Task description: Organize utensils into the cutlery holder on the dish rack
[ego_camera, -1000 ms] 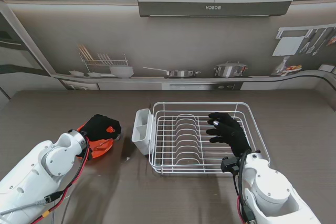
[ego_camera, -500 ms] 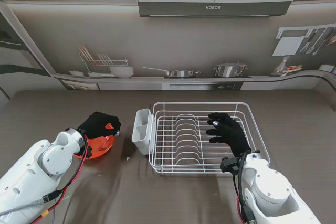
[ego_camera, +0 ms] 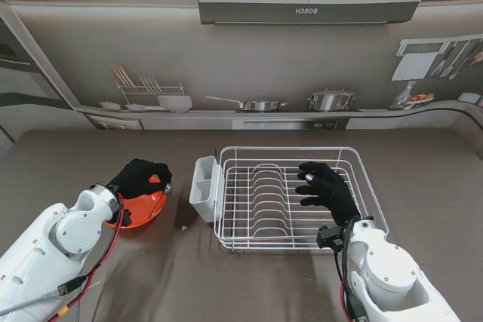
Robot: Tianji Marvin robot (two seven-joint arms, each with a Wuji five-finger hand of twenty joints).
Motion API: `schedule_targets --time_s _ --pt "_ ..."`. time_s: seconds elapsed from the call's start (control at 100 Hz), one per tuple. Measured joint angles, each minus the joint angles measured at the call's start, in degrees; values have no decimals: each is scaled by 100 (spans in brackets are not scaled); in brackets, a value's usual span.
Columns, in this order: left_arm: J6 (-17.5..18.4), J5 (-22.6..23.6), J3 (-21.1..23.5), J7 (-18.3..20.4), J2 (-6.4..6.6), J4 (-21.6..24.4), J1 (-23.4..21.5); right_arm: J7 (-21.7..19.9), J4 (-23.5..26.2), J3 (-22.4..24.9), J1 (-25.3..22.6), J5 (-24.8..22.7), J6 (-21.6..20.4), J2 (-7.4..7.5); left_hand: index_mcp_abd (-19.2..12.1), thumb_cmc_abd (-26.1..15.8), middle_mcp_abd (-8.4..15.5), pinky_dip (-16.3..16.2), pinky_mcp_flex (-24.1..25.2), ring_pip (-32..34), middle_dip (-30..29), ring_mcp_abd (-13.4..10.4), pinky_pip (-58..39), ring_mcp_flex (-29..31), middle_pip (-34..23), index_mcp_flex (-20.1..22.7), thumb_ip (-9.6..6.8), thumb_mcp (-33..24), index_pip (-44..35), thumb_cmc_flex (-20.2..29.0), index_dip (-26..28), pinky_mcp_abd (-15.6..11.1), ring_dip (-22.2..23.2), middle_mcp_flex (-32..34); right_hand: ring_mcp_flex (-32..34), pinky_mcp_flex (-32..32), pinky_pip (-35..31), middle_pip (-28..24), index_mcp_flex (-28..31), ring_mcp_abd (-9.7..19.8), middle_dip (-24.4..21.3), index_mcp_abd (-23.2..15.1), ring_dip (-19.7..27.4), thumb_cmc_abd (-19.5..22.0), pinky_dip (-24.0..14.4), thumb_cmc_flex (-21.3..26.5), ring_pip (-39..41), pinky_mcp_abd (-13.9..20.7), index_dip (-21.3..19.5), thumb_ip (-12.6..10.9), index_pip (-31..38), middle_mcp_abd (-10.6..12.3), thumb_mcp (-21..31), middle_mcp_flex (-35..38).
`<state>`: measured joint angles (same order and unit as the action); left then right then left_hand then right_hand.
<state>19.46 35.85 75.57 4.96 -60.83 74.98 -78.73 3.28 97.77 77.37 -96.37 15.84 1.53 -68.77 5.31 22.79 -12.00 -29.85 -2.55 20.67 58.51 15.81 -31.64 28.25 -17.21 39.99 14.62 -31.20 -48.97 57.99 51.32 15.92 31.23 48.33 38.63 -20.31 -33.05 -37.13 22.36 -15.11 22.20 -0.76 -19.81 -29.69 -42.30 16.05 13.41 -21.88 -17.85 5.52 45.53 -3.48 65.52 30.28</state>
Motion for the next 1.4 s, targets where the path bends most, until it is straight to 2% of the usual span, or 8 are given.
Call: schedule_targets --time_s 0.15,0.17,0.25,0.26,0.39,0.63,0.88,1.4 --pt "-26 -106 89 29 -11 102 -68 -4 -5 -6 1 0 0 0 6 3 4 0 0 0 1 1 0 0 -7 -2 3 -90 -23 -64 56 0 1 1 0 0 0 0 0 0 0 0 0 0 0 0 0 0 0 0 0 -1 0 0" --pt "-26 -109 100 38 -11 116 -73 -5 -5 -7 1 0 0 0 6 10 4 0 0 0 1 1 0 0 -7 -2 124 -153 -46 -75 64 0 1 2 0 0 0 0 0 0 0 0 0 0 0 0 0 0 0 0 0 -1 0 0" --pt "-23 -131 147 93 -11 182 -97 -6 -7 -7 2 0 2 0 7 67 16 0 0 0 2 4 0 0 -8 -2 126 -300 -94 -136 82 0 1 4 0 -1 0 0 0 0 0 0 0 0 0 0 0 0 0 0 0 -1 0 0" --pt "-22 -131 153 99 -11 191 -100 -6 -7 -7 2 0 2 0 7 68 16 0 0 0 2 4 0 0 -8 -2 195 -319 -96 -141 85 -1 1 4 0 -1 0 0 0 0 0 0 0 0 0 0 0 0 0 0 0 -1 0 0" --pt "-12 -148 233 181 -10 323 -140 -8 -10 -9 4 -1 3 0 7 70 31 0 0 0 2 6 0 2 -8 -2 239 -390 -137 -197 99 -2 1 5 0 -1 0 0 0 0 0 0 0 0 0 0 0 0 0 0 0 -1 0 0" --pt "-41 -289 429 324 -6 696 -309 -8 -14 -14 10 -3 16 0 8 124 65 0 0 1 2 6 0 6 -10 -2 239 -499 -201 -259 142 -2 1 10 0 -1 0 0 0 0 0 0 0 0 0 0 0 0 0 0 0 -1 0 0" --pt "-69 -457 471 337 -7 871 -348 -17 -15 -22 10 3 19 1 8 125 66 0 0 1 2 6 0 7 -11 -2 239 -500 -213 -260 143 -2 1 12 0 -1 0 0 0 -1 0 0 0 0 0 0 0 0 0 0 0 -1 0 0" --pt "56 -1117 -105 215 -71 549 362 -5 -21 -26 11 1 18 -2 20 128 66 0 0 1 2 6 0 7 -10 -2 240 -500 -237 -262 144 -2 2 19 0 -1 0 0 0 -1 0 0 0 0 0 0 0 0 1 0 0 -2 0 0"
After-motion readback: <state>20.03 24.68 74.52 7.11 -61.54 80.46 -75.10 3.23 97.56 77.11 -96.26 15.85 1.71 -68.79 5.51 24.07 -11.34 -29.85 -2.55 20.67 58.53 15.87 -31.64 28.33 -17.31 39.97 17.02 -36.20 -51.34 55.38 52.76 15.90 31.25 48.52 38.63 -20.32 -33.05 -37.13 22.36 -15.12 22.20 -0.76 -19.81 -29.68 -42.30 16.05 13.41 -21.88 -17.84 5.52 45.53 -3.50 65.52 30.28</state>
